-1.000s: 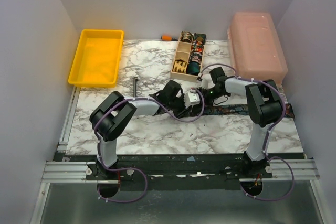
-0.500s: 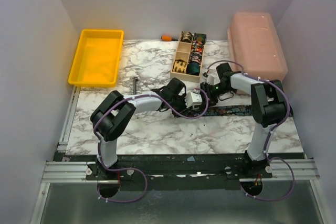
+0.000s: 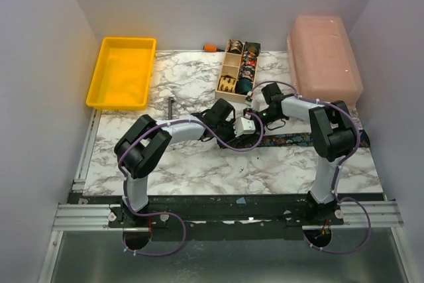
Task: Roll the ties
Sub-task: Roll the tie at the center of the board.
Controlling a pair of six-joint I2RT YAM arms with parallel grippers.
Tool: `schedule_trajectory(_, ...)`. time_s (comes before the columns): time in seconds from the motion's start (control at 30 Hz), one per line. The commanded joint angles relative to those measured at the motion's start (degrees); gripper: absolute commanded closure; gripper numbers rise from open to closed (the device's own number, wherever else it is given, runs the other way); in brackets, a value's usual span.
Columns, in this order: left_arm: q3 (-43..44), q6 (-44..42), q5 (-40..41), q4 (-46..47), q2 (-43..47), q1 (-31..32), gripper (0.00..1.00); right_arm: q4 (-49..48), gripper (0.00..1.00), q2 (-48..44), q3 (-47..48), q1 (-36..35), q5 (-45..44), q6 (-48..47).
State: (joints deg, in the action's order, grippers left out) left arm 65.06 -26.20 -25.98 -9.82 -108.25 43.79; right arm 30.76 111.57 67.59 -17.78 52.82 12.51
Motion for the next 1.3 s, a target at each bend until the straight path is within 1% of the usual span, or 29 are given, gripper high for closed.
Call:
schedule_trajectory(0.0, -1.33, -1.36, 2.78, -4.52, -2.52, 0.51, 0.9, -1.14, 0.66, 2.35, -0.63, -0.59, -3.12, -0.6)
schedule_trajectory(0.03, -1.46, -1.45, 2.75, -4.34, -2.41, 0.51, 0.9, -0.82, 0.77, 2.55, -0.61, -0.59, -4.22, -1.36)
schedule_trajectory(0.1, -1.75, -1.49, 2.78, -3.98, -2.41, 0.51, 0.86, -0.35, 0.96, 2.73, -0.95, -0.58, -5.85, -2.46)
schedule_trajectory(0.13, -1.9, -1.49, 2.68, -3.85, -2.34, 0.51, 0.81, 0.13, 0.99, 2.86, -1.12, -0.5, -7.04, -3.11)
schedule_trajectory(0.2, -2.47, -1.24, 1.8, -2.88, -2.07, 0.29, 0.68, 0.74, 1.0, 2.86, -1.81, -0.25, -9.48, -4.53)
schedule_trajectory(0.27, -4.25, -0.74, -0.83, -0.32, -1.01, -0.75, 0.53, 0.62, 1.0, 2.96, -2.77, 0.26, -11.33, -5.34)
schedule_trajectory(0.33, -6.56, 0.61, -3.18, 5.12, 0.65, -1.74, 0.43, 0.91, 1.0, 3.75, -3.07, 0.84, -12.78, -5.83)
schedule_trajectory(0.43, -11.38, 4.21, -5.93, 14.78, 2.76, -3.37, 0.36, 1.29, 1.0, 4.78, -3.49, 2.22, -14.21, -6.09)
schedule_trajectory(0.57, -18.17, 9.13, -9.35, 30.8, 4.72, -4.78, 0.32, 2.25, 1.0, 4.95, -4.29, 3.26, -15.52, -7.65)
schedule_trajectory(0.63, -21.29, 10.1, -10.75, 39.15, 4.65, -4.77, 0.3, 2.45, 1.0, 5.05, -4.62, 3.37, -16.62, -7.89)
schedule_trajectory(0.7, -22.43, 11.33, -11.68, 45.32, 3.51, -4.6, 0.3, 2.81, 1.0, 5.36, -4.48, 3.53, -17.56, -8.11)
schedule_trajectory(0.77, -21.99, 11.83, -12.77, 48.89, 1.89, -4.29, 0.3, 2.9, 1.0, 5.59, -4.44, 3.76, -18.04, -8.39)
schedule_trajectory(0.9, -20.0, 11.94, -15.03, 54.4, -2.35, -3.31, 0.31, 3.29, 1.0, 6.56, -4.33, 4.07, -18.21, -9.17)
schedule_trajectory(0.97, -19.2, 11.79, -15.35, 56.05, -4.19, -2.86, 0.35, 3.42, 1.0, 7.13, -4.02, 4.07, -18.31, -9.52)
schedule_trajectory(1.1, -18.21, 9.99, -15.06, 56.65, -6.85, -2.04, 0.48, 3.47, 1.0, 7.75, -2.95, 4.07, -17.29, -9.95)
schedule_trajectory(1.17, -18.16, 8.76, -13.97, 55.3, -6.7, -1.61, 0.57, 3.36, 1.0, 7.72, -2.35, 4.09, -15.86, -10.16)
schedule_trajectory(1.23, -17.14, 7.96, -12.97, 49.78, -5.36, -1.47, 0.71, 2.97, 1.0, 7.37, -1.88, 4.08, -13.71, -9.7)
schedule_trajectory(1.27, -16.16, 7.91, -12.07, 45.35, -4.23, -1.43, 0.75, 2.81, 1.0, 7.07, -1.69, 4.07, -12.51, -9.26)
